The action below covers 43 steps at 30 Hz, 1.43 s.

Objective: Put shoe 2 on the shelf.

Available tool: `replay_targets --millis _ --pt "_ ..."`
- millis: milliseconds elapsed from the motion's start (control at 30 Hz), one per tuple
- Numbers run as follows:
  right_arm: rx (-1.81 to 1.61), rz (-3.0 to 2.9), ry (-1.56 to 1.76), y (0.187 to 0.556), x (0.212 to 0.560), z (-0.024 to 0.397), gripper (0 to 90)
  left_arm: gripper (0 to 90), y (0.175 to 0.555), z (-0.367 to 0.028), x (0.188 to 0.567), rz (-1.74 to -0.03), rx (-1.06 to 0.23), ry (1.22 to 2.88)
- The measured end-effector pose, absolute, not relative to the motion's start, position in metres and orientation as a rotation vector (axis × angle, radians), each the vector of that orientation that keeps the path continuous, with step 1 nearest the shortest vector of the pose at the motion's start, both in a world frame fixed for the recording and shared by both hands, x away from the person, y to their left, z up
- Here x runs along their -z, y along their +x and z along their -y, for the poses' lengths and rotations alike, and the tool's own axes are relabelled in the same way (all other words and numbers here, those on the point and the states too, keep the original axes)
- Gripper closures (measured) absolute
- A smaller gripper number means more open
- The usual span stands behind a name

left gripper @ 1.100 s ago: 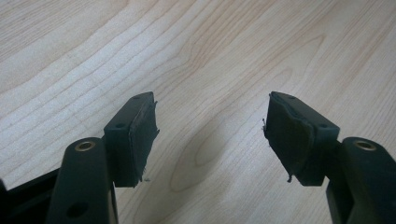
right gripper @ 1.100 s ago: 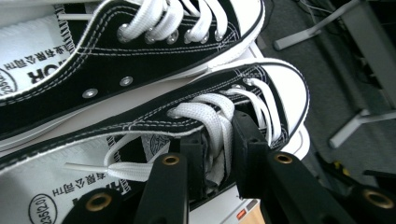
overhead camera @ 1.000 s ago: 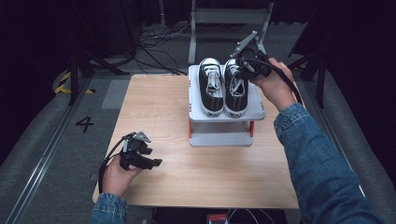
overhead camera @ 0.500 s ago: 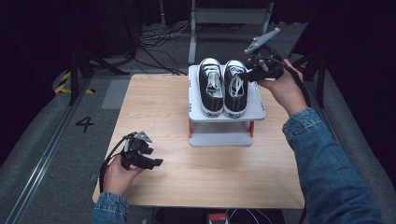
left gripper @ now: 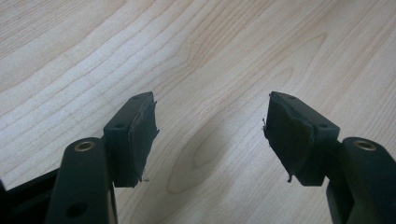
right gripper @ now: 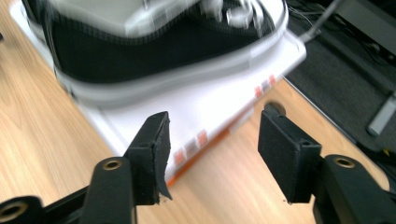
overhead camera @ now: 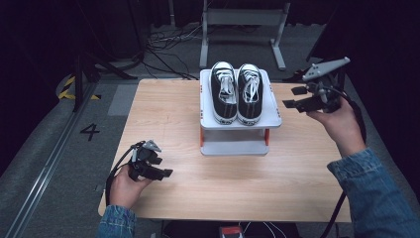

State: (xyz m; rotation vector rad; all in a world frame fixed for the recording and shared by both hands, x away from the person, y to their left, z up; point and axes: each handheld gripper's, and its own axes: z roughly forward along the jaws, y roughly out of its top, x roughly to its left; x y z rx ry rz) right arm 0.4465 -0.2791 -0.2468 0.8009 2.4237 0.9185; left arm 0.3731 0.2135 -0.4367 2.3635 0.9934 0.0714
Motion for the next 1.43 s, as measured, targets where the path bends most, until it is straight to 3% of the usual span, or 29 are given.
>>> replay_targets --millis 200,567,1133,1433 --pt "-0.899 -2.381 0.901 0.423 0.275 0.317 39.5 32.7 0.377 -0.206 0.437 -0.988 -0.092 2.373" --pt "-0.779 -2.393 1.111 0.403 0.341 0.368 41.6 32.0 0.381 -0.204 0.441 -1.026 -0.137 2.391" --pt "-0.781 -2.317 1.228 0.388 0.439 0.388 40.4 31.4 0.382 -0.208 0.445 -1.067 -0.158 2.384" --pt "-0.826 -2.300 1.286 0.390 0.462 0.395 40.9 30.1 0.383 -0.212 0.448 -1.095 -0.155 2.362"
